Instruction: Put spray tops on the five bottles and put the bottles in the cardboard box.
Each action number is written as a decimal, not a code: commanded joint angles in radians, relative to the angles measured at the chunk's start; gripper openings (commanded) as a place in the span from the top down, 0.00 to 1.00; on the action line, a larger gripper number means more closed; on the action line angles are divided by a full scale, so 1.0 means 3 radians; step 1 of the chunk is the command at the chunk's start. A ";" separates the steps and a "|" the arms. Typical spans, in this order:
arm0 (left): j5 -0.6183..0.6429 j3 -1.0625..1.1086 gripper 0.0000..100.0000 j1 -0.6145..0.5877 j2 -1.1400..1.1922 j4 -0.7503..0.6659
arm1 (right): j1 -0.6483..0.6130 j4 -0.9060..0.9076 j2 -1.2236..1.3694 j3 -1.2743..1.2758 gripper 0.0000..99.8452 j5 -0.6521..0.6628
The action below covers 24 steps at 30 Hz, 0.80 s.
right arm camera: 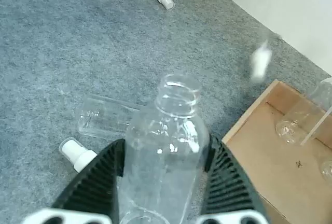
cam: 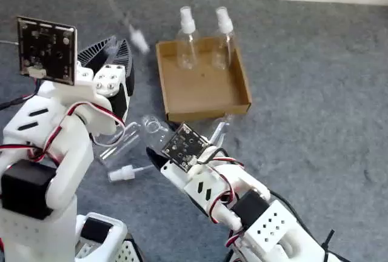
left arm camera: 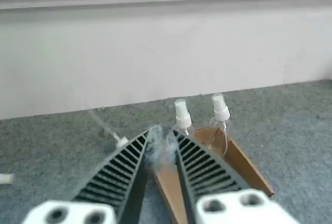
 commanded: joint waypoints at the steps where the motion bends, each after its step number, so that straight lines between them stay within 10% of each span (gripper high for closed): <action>1: 0.0005 0.0008 1.00 0.0033 0.0003 -0.0082 | -0.0008 0.0008 -0.0079 0.0008 1.00 -0.0020; 11: -0.0476 0.0954 0.99 -0.1169 0.0013 -0.0128 | 0.0299 0.0550 -0.0084 -0.0090 1.00 -0.0020; 24: -0.1616 0.1987 0.89 -0.1609 0.0023 0.0312 | 0.2493 0.2938 0.1312 -0.2401 1.00 0.0900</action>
